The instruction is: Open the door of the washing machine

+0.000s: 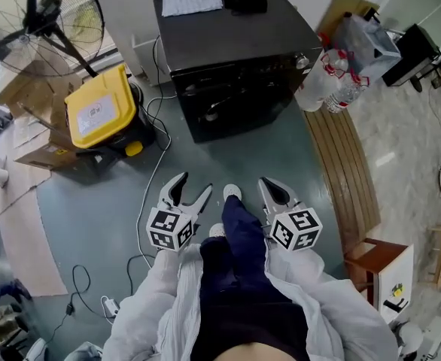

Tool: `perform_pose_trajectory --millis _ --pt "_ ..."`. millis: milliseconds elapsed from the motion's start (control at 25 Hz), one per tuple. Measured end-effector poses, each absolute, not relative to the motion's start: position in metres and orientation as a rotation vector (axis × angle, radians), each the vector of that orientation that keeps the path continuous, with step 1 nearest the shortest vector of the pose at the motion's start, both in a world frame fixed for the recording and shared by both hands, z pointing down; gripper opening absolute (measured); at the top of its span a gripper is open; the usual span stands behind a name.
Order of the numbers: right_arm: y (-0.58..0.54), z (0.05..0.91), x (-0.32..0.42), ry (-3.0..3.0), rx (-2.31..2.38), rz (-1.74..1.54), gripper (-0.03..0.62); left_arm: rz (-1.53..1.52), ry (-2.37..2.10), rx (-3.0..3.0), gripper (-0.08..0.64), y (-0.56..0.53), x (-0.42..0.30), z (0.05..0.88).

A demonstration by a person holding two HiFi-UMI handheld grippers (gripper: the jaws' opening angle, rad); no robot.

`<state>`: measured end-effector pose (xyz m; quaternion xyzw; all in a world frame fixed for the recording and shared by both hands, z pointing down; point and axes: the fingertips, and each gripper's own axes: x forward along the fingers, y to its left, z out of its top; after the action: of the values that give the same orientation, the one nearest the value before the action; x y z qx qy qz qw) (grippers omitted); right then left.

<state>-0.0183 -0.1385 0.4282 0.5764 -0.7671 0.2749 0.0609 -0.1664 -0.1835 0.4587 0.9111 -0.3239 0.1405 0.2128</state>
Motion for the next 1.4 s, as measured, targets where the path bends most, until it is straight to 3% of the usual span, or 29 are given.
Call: perform_pose_trajectory --millis 680,1400 --pt "-0.327 0.531 0.036 -2.272 1.579 1.019 0.008 0.550 -0.958 2.409 0.285 -0.369 -0.096 0.582" --pt "-0.396 0.605 0.054 -2.202 1.422 1.150 0.009 0.951 -0.818 2.396 0.264 -0.474 -0.061 0.718"
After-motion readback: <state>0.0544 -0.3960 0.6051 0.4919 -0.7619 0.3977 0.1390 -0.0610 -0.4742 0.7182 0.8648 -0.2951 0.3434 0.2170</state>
